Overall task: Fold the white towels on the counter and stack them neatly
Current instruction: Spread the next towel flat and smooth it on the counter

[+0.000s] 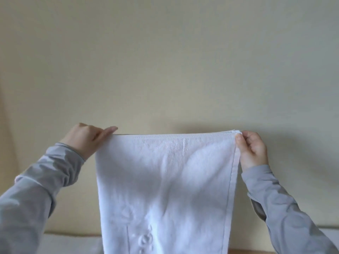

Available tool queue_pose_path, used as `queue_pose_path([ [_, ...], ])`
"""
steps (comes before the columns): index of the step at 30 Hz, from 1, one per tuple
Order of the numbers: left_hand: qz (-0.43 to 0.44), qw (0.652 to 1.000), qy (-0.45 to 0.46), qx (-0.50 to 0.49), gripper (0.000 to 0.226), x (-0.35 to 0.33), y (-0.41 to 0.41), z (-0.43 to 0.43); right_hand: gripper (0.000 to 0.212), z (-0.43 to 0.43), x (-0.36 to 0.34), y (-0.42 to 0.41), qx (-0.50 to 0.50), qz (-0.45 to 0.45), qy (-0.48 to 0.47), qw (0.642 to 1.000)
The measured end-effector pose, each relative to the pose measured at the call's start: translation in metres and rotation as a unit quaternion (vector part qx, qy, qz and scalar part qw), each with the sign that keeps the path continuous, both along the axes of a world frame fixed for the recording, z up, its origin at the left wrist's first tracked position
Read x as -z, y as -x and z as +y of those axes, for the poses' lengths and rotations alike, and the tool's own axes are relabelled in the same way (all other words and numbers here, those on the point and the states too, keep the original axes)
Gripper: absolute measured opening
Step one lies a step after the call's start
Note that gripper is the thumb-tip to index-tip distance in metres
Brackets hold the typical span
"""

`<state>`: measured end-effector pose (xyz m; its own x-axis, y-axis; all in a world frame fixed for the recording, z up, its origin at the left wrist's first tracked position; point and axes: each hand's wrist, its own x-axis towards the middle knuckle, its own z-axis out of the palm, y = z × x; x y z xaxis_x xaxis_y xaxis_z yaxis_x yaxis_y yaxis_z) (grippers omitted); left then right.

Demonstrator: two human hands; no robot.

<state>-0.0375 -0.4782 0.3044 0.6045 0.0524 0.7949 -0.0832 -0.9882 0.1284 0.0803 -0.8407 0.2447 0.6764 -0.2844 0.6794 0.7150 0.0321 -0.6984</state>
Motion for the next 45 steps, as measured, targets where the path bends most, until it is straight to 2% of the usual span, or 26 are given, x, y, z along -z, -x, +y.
queue_pose_path([
  [3, -0.018, 1.0, 0.003, 0.018, 0.062, -0.053, 0.009, -0.01, 0.017, -0.008, -0.041, 0.009, -0.009, -0.013, -0.035, 0.999],
  [6, 0.011, 0.996, 0.038, 0.077, 0.058, -0.09, 0.021, -0.012, 0.019, -0.015, -0.07, 0.017, -0.049, -0.017, -0.079, 0.996],
  [10, 0.043, 0.993, 0.068, 0.088, 0.055, -0.115, 0.028, -0.005, 0.02, -0.014, -0.096, 0.034, -0.067, -0.034, -0.065, 0.995],
  [14, -0.035, 0.995, 0.023, 0.087, 0.068, -0.13, 0.038, 0.004, 0.021, -0.01, -0.127, 0.057, -0.027, -0.091, -0.067, 0.993],
  [17, -0.071, 0.985, 0.065, 0.146, 0.067, -0.142, 0.041, 0.009, 0.017, -0.016, -0.144, 0.067, -0.033, -0.123, -0.059, 0.99],
  [19, -0.054, 0.976, 0.105, 0.184, 0.067, -0.144, 0.041, 0.011, 0.022, -0.018, -0.148, 0.07, -0.048, -0.114, -0.036, 0.992],
  [21, -0.022, 0.965, 0.141, 0.22, 0.06, -0.138, 0.04, 0.013, 0.019, -0.019, -0.147, 0.073, -0.059, -0.089, -0.034, 0.994],
  [27, 0.06, 0.923, 0.229, 0.304, 0.028, -0.093, 0.038, 0.014, 0.017, -0.003, -0.134, 0.081, -0.069, -0.037, -0.108, 0.991],
  [30, 0.062, 0.928, 0.254, 0.267, 0.03, -0.071, 0.036, 0.02, 0.013, 0.002, -0.13, 0.084, -0.062, -0.048, -0.109, 0.991],
  [32, 0.082, 0.924, 0.285, 0.241, 0.034, -0.064, 0.036, 0.022, 0.018, 0.003, -0.131, 0.088, -0.051, -0.067, -0.082, 0.993],
  [34, 0.099, 0.89, 0.358, 0.263, 0.046, -0.062, 0.035, 0.02, 0.018, 0.003, -0.132, 0.092, -0.031, -0.083, -0.047, 0.995],
  [36, 0.078, 0.836, 0.442, 0.315, 0.047, -0.069, 0.039, 0.011, 0.015, 0.001, -0.14, 0.1, -0.013, -0.099, -0.019, 0.995],
  [39, -0.061, 0.81, 0.432, 0.392, 0.023, -0.088, 0.049, -0.001, 0.024, -0.022, -0.149, 0.111, 0.045, -0.161, -0.048, 0.985],
  [41, -0.151, 0.817, 0.372, 0.415, 0.023, -0.098, 0.056, -0.007, 0.021, -0.035, -0.14, 0.115, 0.094, -0.204, -0.066, 0.972],
  [42, -0.164, 0.839, 0.343, 0.39, 0.026, -0.1, 0.053, -0.008, 0.022, -0.032, -0.136, 0.115, 0.111, -0.198, -0.046, 0.973],
  [44, -0.135, 0.903, 0.295, 0.282, 0.029, -0.096, 0.045, -0.014, 0.032, -0.021, -0.122, 0.102, 0.109, -0.129, -0.007, 0.986],
  [45, -0.133, 0.914, 0.29, 0.251, 0.029, -0.092, 0.041, -0.015, 0.033, -0.016, -0.114, 0.098, 0.106, -0.107, -0.006, 0.989],
])
